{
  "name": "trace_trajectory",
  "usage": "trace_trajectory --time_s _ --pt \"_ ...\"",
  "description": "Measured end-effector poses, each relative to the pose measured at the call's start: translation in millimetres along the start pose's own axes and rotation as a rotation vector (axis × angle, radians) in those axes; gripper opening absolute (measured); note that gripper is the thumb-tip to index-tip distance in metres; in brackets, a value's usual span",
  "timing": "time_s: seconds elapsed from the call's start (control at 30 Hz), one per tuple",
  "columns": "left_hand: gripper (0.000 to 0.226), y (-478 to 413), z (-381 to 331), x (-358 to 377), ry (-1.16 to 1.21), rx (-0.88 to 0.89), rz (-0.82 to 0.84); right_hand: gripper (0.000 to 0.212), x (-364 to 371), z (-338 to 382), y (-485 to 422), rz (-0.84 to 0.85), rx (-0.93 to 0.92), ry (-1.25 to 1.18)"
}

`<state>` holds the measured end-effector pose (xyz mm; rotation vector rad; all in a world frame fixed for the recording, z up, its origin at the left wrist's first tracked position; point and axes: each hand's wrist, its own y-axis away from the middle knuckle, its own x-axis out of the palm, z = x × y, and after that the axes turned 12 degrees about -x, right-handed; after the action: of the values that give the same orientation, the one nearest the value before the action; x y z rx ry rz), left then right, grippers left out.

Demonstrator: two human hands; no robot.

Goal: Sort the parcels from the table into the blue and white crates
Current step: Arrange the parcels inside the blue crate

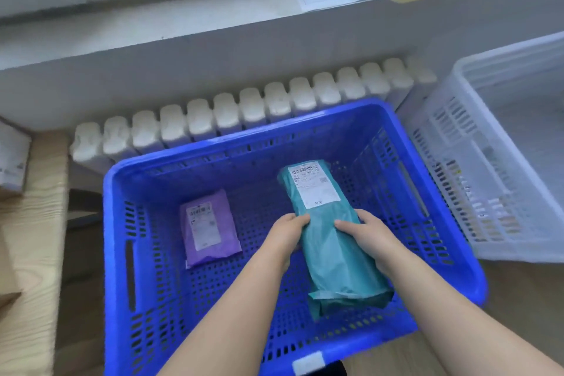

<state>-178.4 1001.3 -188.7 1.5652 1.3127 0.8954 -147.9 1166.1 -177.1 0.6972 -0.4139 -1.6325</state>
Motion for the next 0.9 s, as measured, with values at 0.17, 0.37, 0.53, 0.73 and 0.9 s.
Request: trace_trajectory --time_s 0.17,0.37,0.53,0.73,0.9 --pt "0.024 -56 -16 32 -0.055 -0.016 0.026 0.035 -19 -26 -47 -0.062 -0.022 0.186" --pt "0.023 -116 -31 68 -0.036 -0.013 0.094 0.044 -37 -45 -109 -0.002 -0.032 0.561" --pt "0.025 -157 -35 96 -0.05 -0.085 0.11 0.051 -48 -76 -156 0.017 -0.053 0.717" --pt "0.031 -180 -24 119 -0.092 -0.033 0.088 0.075 -53 -102 -167 0.132 -0.071 0.926" --pt "0.063 -193 -24 124 -0.081 0.102 -0.051 0.076 -54 -113 -168 0.209 -0.142 1.014"
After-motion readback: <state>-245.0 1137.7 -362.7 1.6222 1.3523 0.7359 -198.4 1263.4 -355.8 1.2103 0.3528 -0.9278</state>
